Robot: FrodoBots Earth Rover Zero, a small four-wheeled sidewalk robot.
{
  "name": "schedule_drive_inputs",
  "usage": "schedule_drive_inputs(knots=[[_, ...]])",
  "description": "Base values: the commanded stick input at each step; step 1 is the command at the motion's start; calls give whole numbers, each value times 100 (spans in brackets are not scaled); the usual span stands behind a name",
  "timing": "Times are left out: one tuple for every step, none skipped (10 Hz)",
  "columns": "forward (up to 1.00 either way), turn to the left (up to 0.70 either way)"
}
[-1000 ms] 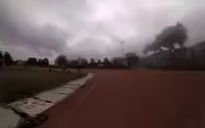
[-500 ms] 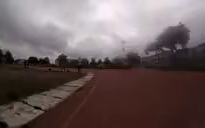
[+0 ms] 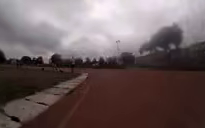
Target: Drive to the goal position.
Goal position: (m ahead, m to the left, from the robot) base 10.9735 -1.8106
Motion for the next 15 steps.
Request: schedule_drive_inputs(knots=[[70, -35], [70, -22], [70, 5], [70, 1], [70, 0], [70, 4], [70, 7], [70, 5], [70, 0], [70, 0], [70, 0], [70, 0], [70, 0], [70, 0], [70, 0]])
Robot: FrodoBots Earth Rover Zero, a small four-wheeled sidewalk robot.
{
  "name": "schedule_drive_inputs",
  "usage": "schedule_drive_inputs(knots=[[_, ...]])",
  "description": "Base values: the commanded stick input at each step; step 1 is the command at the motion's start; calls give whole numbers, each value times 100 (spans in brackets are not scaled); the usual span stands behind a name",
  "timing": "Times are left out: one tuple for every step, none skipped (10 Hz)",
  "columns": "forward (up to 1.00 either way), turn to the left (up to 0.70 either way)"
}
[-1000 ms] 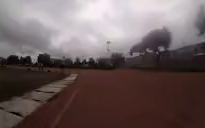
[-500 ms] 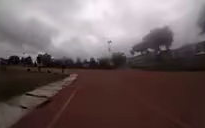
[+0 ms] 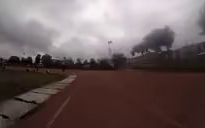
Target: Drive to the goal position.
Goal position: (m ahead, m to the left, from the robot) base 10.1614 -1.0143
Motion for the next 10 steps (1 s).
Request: schedule_drive_inputs(knots=[[70, 1], [70, 5], [70, 2], [70, 0], [70, 0], [70, 0], [70, 0], [70, 0], [70, 2], [70, 1]])
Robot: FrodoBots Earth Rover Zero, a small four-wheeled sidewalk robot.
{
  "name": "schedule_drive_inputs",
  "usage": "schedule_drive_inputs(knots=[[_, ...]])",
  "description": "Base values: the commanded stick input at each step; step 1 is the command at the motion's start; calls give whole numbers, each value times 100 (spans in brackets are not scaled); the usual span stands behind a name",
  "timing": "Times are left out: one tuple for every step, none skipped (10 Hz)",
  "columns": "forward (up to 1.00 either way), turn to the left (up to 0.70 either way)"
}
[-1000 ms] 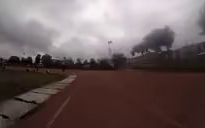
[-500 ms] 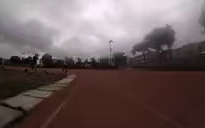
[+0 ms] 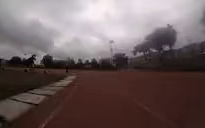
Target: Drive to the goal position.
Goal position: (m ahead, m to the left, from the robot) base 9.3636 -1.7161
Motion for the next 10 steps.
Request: schedule_drive_inputs(knots=[[70, 3], [70, 5], [70, 7], [70, 0], [70, 0], [70, 0], [70, 2], [70, 7], [70, 6], [70, 5]])
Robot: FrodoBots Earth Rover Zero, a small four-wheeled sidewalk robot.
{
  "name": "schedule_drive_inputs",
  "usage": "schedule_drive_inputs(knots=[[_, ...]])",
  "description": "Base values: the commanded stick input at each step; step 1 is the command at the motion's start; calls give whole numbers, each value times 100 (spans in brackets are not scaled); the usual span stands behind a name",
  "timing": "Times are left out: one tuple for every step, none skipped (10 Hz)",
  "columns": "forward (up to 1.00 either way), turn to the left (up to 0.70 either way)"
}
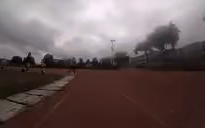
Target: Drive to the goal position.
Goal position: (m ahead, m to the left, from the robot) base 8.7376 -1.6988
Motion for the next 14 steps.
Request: schedule_drive_inputs(knots=[[70, 1], [70, 5], [70, 6], [70, -16], [70, -35], [70, -35], [70, -35], [70, -35], [70, -29], [70, -31], [70, -16], [70, -27], [70, -35], [70, -35]])
